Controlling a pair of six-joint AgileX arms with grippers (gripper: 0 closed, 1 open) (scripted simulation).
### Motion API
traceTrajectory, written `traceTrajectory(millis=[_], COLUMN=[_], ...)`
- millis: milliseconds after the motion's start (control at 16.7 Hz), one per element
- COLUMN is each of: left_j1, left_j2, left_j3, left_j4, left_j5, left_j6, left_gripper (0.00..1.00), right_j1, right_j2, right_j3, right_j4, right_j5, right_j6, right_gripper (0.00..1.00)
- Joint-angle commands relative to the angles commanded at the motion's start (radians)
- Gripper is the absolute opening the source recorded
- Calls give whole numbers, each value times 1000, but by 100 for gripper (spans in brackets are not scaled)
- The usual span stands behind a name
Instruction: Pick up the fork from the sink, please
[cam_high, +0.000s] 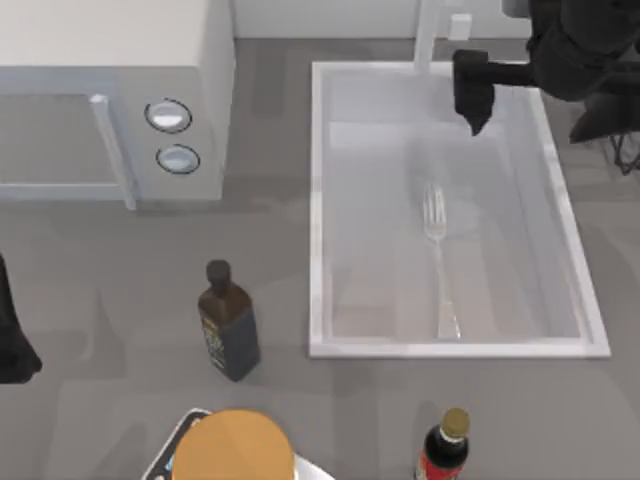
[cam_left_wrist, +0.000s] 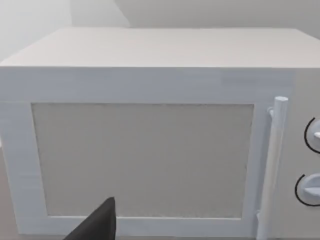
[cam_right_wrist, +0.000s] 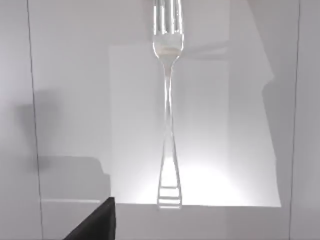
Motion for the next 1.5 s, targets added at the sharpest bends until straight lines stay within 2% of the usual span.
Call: traceTrajectory(millis=[300,540,1020,1500], left_j1=[0,0,0,0], left_j2=[0,0,0,0], left_j3=[0,0,0,0], left_j4=[0,0,0,0], left_j5=[0,0,0,0], left_j6=[0,0,0,0], left_gripper=[100,100,100,100], right_j1=[52,68,63,69], right_j2=[353,467,485,628], right_j3=[318,421,390,173], right_j4=[-165,-217,-175,200], right_j5=[2,3,3,5], right_j6=[39,50,49,52], right_gripper=[100,100,100,100])
